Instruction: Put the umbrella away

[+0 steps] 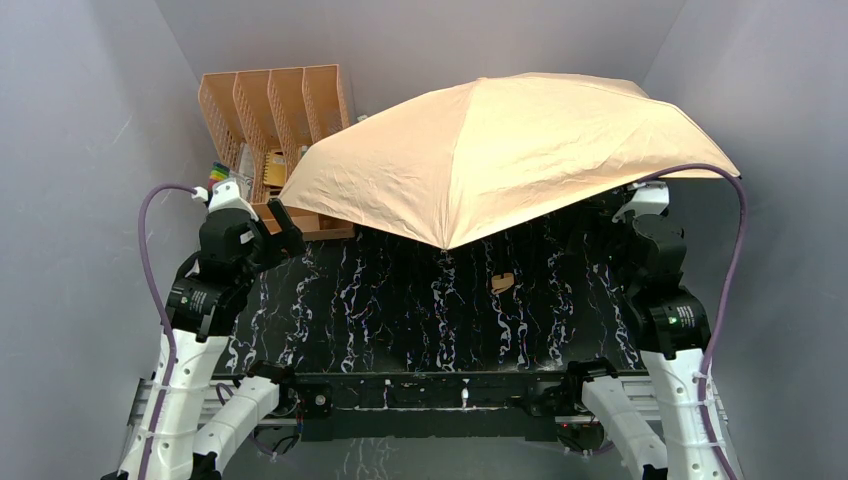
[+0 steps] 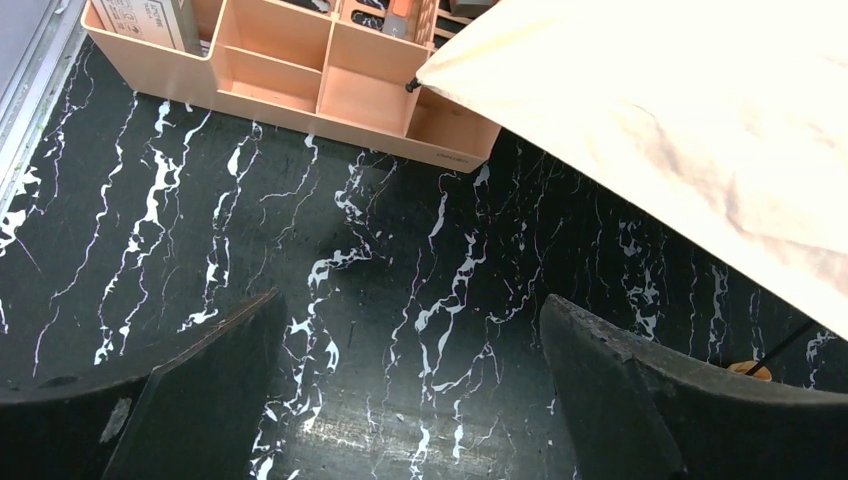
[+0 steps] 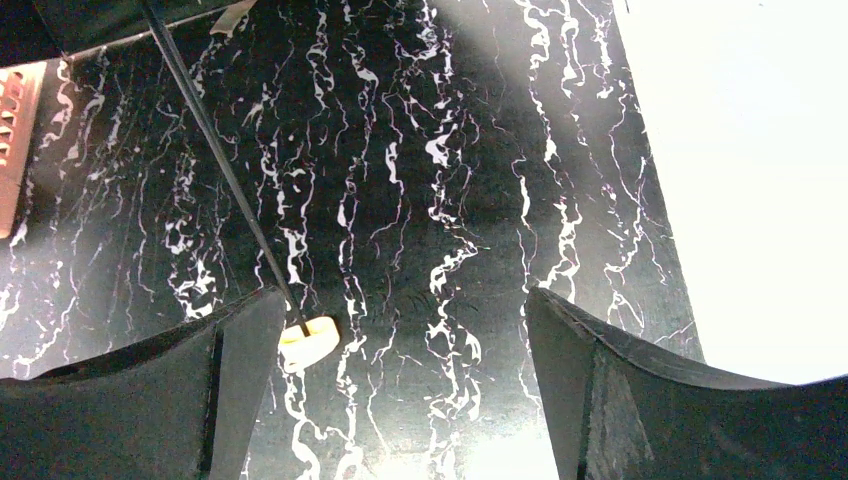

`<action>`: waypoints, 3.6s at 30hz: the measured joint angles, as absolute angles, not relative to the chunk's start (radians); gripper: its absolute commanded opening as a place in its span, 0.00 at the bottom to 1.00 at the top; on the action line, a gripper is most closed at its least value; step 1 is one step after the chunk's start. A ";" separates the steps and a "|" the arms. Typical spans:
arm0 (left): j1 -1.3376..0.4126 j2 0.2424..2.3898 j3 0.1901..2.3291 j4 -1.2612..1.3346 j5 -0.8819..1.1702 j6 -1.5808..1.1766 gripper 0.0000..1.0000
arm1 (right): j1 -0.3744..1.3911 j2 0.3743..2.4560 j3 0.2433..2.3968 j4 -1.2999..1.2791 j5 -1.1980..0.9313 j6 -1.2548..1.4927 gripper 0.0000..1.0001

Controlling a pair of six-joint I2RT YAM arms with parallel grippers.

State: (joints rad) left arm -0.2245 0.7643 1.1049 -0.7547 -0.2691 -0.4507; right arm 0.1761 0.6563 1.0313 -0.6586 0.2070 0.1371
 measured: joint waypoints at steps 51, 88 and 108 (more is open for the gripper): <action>-0.224 0.622 0.998 -0.806 -0.245 -0.521 0.98 | 0.172 0.871 0.548 -0.054 -0.213 0.324 0.98; -0.224 0.572 0.985 -0.891 -0.173 -0.595 0.98 | 0.175 1.733 1.238 0.354 -0.582 0.314 0.52; -0.224 0.543 0.955 -0.779 0.049 -0.569 0.98 | 0.170 1.624 1.281 0.381 -0.491 0.555 0.00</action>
